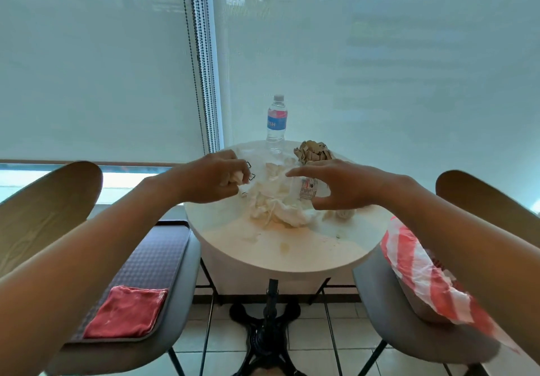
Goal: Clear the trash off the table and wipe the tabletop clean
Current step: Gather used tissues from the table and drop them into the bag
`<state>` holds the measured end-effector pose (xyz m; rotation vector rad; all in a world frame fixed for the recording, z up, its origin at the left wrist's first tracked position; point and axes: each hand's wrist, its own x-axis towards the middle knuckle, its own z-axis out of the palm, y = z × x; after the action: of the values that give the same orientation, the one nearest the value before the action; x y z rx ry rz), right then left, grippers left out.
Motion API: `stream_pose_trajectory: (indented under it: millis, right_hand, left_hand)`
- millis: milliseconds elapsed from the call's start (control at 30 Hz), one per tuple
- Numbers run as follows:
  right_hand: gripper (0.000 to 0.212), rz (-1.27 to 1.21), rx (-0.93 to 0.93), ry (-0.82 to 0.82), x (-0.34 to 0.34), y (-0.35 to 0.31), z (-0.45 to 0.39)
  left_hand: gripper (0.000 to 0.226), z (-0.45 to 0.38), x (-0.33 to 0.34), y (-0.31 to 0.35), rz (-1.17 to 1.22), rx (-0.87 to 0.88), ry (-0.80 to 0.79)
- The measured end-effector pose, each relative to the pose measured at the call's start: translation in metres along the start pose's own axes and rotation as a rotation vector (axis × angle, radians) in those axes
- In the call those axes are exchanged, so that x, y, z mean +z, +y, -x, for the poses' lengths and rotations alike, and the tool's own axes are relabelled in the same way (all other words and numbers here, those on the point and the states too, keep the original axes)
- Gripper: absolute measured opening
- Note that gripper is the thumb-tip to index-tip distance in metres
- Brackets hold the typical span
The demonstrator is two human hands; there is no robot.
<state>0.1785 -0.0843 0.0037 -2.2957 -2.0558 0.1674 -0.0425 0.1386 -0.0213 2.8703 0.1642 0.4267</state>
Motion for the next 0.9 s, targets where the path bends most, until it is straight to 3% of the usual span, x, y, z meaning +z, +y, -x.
stream_pose_trajectory:
  millis: [500,667,900]
  right_hand:
    - [0.063,-0.036,0.074,0.171,-0.001,0.025,0.041]
    - [0.061,-0.048,0.118,0.161,-0.004,0.047,0.071]
    - [0.061,-0.097,0.183,0.180,-0.002,0.097,0.127]
  left_hand:
    - [0.017,-0.060,0.004,0.052,-0.002,0.205,-0.045]
    - [0.012,-0.086,0.022,0.083,0.019,0.186,-0.070]
    - [0.015,-0.134,0.060,0.137,-0.092,0.305,-0.050]
